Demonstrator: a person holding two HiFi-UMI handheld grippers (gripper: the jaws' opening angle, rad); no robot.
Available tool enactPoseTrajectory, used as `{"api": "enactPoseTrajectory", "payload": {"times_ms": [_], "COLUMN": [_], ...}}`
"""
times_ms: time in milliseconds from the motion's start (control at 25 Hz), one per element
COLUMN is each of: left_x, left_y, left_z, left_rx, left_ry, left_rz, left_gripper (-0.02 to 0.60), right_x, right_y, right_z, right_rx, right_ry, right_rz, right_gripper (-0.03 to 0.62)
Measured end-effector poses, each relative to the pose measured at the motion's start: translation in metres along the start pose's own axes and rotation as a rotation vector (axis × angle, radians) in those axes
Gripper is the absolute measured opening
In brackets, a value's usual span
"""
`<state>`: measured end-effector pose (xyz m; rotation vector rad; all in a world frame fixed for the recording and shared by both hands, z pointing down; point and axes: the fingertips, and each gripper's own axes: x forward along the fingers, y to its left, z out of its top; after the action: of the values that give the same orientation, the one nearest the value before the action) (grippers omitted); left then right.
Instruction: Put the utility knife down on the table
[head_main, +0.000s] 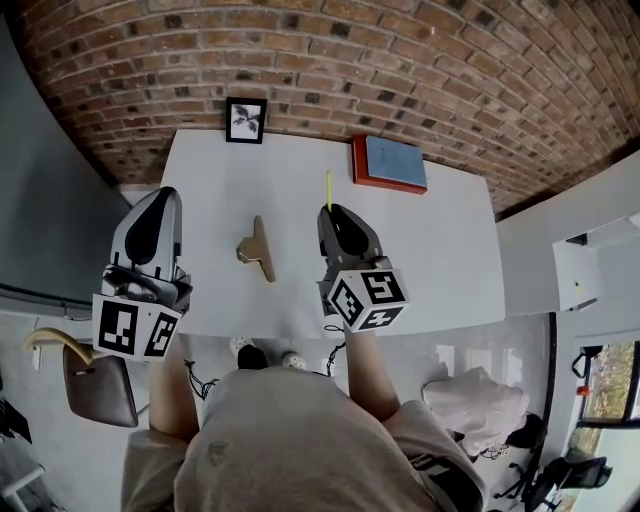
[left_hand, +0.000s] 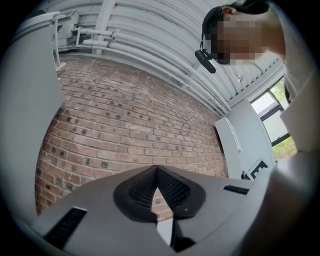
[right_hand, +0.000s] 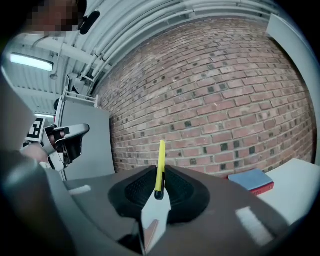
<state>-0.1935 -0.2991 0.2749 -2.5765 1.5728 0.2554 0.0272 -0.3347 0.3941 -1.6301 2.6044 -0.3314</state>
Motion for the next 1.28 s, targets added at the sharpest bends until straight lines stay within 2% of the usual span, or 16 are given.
{"api": "enactPoseTrajectory", "payload": {"times_ms": [760, 1280], "left_x": [0.014, 0.009], "left_y": [0.026, 0.039], "left_z": [-0.036, -0.044], "left_rx": [-0.047, -0.05], "left_ry": [0.063, 0.082], "left_rz": [-0.016, 0.004], "left_gripper": [0.005, 0.005], "right_x": [0.023, 0.02], "right_y": [-0.024, -0.034], "right_z": [-0.117, -0.193], "right_rx": [0.127, 0.155], "right_ry": [0.262, 0.439], "right_rz": [-0.081, -0.123], "right_gripper": [0.063, 0.064]}}
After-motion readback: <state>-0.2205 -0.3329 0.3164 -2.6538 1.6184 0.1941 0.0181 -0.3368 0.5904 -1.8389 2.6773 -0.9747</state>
